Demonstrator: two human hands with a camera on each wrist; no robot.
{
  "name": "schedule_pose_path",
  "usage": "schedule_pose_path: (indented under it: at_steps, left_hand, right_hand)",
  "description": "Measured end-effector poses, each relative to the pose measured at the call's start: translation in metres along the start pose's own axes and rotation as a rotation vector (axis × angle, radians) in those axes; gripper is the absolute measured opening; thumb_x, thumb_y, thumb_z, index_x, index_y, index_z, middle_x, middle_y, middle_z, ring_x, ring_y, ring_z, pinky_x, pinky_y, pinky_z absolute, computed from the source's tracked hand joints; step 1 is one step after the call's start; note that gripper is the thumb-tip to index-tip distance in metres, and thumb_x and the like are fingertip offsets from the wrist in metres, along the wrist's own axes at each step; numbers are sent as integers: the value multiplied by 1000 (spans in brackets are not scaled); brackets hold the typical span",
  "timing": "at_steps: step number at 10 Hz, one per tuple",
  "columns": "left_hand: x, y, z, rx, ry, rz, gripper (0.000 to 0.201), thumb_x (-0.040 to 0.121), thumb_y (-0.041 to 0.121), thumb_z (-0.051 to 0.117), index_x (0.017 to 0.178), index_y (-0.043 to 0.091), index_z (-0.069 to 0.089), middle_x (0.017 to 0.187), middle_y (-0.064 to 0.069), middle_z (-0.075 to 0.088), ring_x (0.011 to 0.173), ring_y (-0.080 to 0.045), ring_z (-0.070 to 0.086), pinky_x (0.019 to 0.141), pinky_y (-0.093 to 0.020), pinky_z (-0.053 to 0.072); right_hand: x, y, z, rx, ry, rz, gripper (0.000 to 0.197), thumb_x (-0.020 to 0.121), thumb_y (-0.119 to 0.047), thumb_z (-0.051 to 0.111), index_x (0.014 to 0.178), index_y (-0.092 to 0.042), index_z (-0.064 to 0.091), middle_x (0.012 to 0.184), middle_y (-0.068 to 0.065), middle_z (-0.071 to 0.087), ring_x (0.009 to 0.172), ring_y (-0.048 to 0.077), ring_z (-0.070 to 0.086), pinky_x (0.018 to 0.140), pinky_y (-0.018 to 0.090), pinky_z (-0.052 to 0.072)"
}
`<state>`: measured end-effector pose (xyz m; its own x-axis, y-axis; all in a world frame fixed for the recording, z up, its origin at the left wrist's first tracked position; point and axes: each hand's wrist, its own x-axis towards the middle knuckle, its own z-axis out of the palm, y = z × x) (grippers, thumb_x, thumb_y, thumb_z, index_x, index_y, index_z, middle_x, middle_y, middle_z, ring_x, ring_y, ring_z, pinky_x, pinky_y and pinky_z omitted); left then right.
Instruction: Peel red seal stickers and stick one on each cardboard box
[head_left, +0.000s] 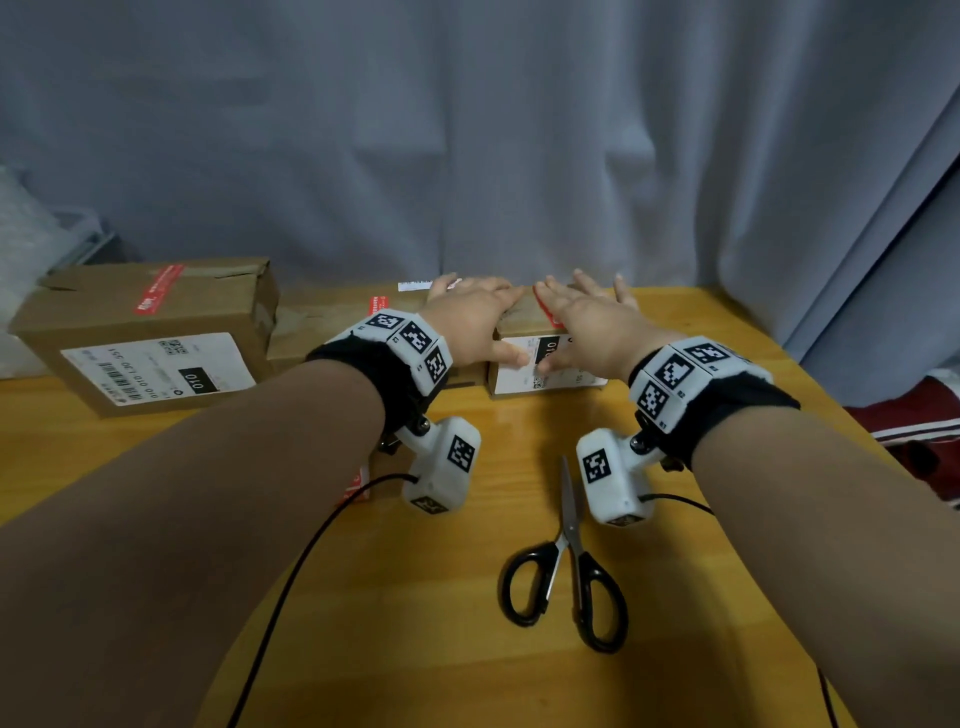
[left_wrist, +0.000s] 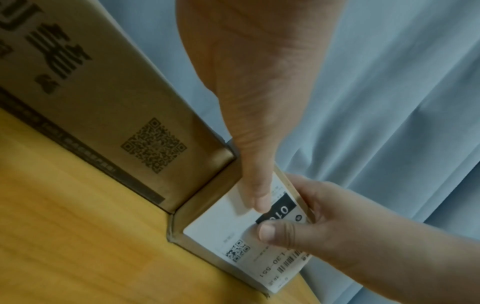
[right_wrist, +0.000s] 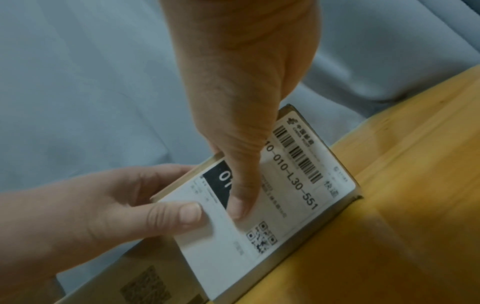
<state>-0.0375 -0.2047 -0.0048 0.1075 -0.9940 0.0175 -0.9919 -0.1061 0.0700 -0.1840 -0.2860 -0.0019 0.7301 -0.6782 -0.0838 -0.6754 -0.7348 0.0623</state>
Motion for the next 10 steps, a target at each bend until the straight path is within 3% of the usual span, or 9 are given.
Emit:
schedule_pose_path:
  at_steps: [1, 2, 3, 4, 5, 7, 8, 9, 10]
  left_hand:
    - [-2, -7, -4, -24, 74, -38, 82, 82, 62, 52, 149, 23, 24, 155, -1, 30, 145, -20, 18, 119, -45, 3]
    - [-14, -28, -8, 10, 78, -137, 81, 85, 64, 46, 149, 20, 24, 155, -3, 29, 145, -22, 19, 118, -45, 7]
    - [-33, -52, -4, 89, -82, -170, 70, 92, 55, 41, 149, 21, 20, 157, -5, 23, 145, -26, 20, 118, -45, 14]
    - [-49, -61, 1, 34, -124, -138, 58, 98, 33, 41, 150, 24, 17, 159, -4, 18, 144, -25, 22, 117, -39, 19]
    - [-57, -63, 0, 33, -120, -95, 56, 99, 27, 41, 150, 25, 17, 159, -2, 17, 143, -24, 23, 116, -36, 18]
    - [-75, -68, -7, -23, -158, -55, 53, 100, 25, 40, 149, 30, 21, 159, 3, 18, 142, -24, 27, 115, -37, 21]
    - [-84, -66, -12, -23, -159, -36, 52, 99, 25, 40, 148, 29, 24, 157, 1, 25, 139, -24, 33, 112, -37, 26]
    - [-91, -64, -18, -13, -97, -40, 52, 98, 30, 43, 147, 23, 29, 153, -4, 32, 137, -24, 35, 111, -34, 28]
    - [-102, -66, -31, -40, 17, -101, 53, 96, 36, 45, 145, 20, 33, 149, -8, 39, 134, -25, 40, 109, -36, 31]
  right_hand:
    - [9, 1, 0, -20, 62, 8, 84, 84, -48, 58, 149, -22, 12, 159, -5, 15, 147, 18, 4, 117, 50, -4]
    - [13, 1, 2, 17, 141, 24, 64, 91, -39, 52, 146, -18, 27, 152, 3, 33, 144, 21, 21, 119, 45, 8]
    - [14, 2, 6, 68, 218, 61, 48, 92, -33, 52, 136, -15, 43, 132, 12, 55, 125, 30, 47, 105, 41, 34]
    - [14, 2, 9, 86, 218, 126, 45, 93, -27, 52, 136, -20, 43, 126, 12, 58, 119, 32, 50, 102, 46, 39]
    - [14, 6, 12, 228, 217, 153, 50, 92, -20, 52, 140, -28, 39, 134, 10, 53, 126, 30, 46, 109, 54, 31]
    - [-6, -5, 15, 468, 243, -18, 41, 93, -18, 54, 133, -22, 50, 142, 2, 49, 131, 22, 45, 110, 35, 35]
    - [-15, -6, 13, 456, 242, -23, 41, 93, -19, 52, 133, -25, 50, 140, 1, 51, 130, 23, 45, 112, 42, 33]
    - [-20, -14, 5, 302, 249, 4, 39, 95, -20, 47, 132, -32, 49, 137, -3, 54, 132, 24, 42, 116, 57, 10]
    - [-24, -32, -5, 304, 304, -16, 32, 96, -27, 44, 125, -32, 55, 129, -2, 60, 134, 23, 40, 115, 56, 1]
